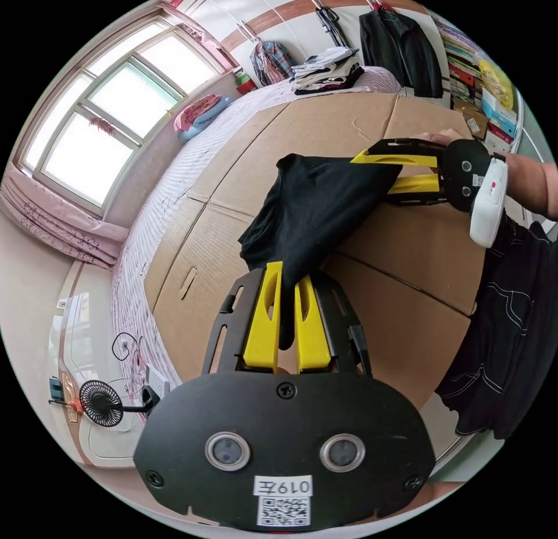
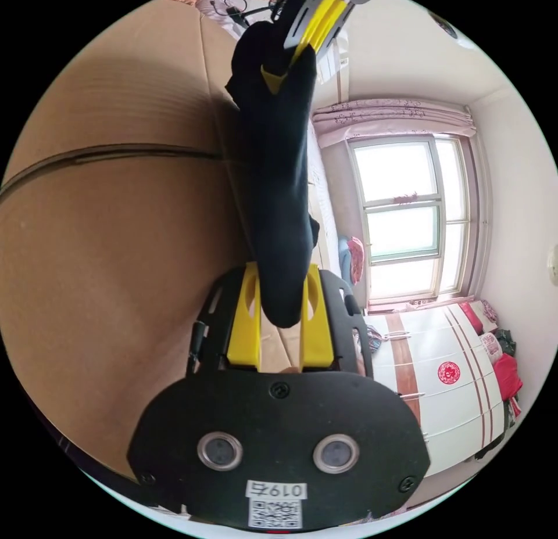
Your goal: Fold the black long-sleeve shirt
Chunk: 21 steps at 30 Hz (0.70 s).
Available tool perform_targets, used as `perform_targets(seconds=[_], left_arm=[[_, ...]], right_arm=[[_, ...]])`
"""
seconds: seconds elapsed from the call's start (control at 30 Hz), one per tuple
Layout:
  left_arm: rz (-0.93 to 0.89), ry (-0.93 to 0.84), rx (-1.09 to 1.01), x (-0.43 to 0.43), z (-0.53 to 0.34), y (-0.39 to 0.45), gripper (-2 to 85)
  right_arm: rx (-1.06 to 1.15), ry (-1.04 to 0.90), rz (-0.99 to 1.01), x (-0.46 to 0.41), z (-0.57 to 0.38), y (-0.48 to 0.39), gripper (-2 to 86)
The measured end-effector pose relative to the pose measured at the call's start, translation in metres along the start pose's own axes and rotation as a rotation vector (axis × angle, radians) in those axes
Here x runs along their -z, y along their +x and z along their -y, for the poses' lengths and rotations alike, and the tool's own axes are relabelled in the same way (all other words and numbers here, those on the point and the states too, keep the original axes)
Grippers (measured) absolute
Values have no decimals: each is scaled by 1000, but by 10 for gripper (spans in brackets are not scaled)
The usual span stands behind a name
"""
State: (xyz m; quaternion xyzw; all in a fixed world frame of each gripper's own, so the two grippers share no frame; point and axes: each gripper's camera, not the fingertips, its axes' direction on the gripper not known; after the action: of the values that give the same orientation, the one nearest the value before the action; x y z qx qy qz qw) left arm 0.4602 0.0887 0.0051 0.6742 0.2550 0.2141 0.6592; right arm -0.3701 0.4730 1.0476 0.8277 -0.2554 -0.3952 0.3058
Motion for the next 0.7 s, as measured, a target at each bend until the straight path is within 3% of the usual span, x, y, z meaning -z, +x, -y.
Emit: perform_targets(seconds=[0.4, 0.7], left_arm=[[14, -29, -55, -1, -1, -30, 3], [80, 13, -87, 40, -3, -106, 8]], right_arm=[[49, 65, 166, 7, 32, 61, 83], [137, 178, 205, 0, 127, 153, 81]])
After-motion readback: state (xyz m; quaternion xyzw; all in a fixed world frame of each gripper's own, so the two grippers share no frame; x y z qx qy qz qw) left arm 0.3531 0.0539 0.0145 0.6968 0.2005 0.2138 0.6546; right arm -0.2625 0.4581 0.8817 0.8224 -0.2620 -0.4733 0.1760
